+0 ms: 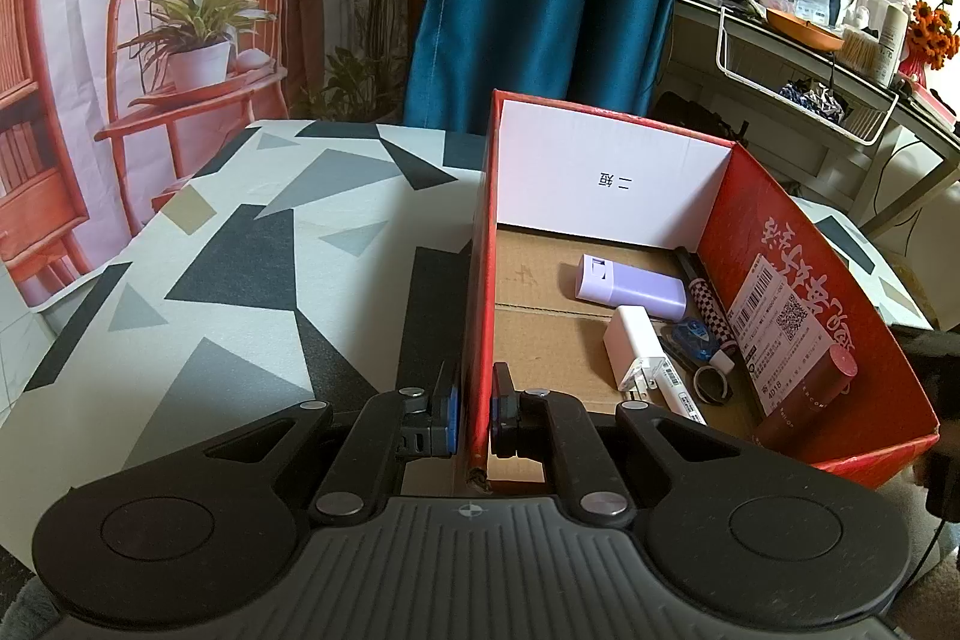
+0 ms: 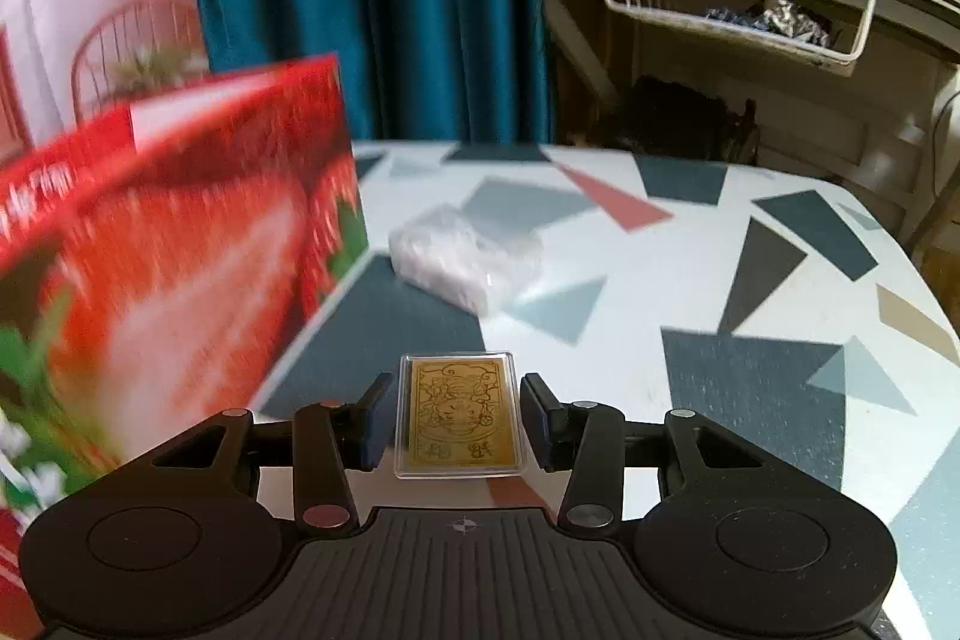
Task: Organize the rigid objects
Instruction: 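Close the right tool on the gold card and lift it, then carry the gold card into the red box and release it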
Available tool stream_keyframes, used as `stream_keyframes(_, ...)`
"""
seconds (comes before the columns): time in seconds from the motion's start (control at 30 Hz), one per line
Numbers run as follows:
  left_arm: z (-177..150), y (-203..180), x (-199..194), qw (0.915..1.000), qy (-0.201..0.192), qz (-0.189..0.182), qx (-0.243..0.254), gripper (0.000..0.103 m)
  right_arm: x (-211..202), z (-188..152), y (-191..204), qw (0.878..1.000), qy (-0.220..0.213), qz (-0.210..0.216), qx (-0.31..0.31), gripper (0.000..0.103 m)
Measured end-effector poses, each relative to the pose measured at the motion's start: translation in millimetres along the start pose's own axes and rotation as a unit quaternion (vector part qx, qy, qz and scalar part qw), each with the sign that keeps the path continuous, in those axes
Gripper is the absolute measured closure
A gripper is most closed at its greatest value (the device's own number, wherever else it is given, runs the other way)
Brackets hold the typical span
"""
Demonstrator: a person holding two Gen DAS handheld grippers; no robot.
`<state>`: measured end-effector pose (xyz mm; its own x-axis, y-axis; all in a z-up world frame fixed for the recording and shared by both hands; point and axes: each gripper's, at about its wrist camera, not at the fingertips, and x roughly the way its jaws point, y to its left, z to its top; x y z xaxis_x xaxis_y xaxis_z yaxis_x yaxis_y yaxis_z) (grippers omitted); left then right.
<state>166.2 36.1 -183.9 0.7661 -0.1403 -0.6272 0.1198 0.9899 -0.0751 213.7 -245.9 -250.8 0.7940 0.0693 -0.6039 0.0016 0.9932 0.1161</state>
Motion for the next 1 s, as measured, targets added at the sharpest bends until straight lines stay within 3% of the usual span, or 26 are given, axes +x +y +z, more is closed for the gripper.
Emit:
stream_keyframes(0.17,0,0,0,1.0000,0.000,0.000,0.000,0.093,-27,31,10,0.997,-0.062,0.043,0.008,0.062)
stream_keyframes(0.33,0,0,0,1.0000,0.000,0.000,0.000,0.093,-51,67,40,0.986,-0.108,0.121,-0.032,0.062)
stream_keyframes(0.4,0,0,0,1.0000,0.000,-0.001,0.000,0.093,-50,73,53,0.982,-0.099,0.152,-0.048,0.062)
stream_keyframes(0.57,0,0,0,1.0000,0.000,-0.002,0.000,0.093,-40,70,81,0.977,-0.065,0.185,-0.085,0.062)
stream_keyframes(0.73,0,1,0,1.0000,0.000,-0.002,-0.001,0.093,-34,63,103,0.975,-0.036,0.190,-0.111,0.061)
stream_keyframes(1.0,0,2,0,1.0000,0.000,-0.004,-0.003,0.093,-38,61,107,0.976,-0.029,0.186,-0.113,0.061)
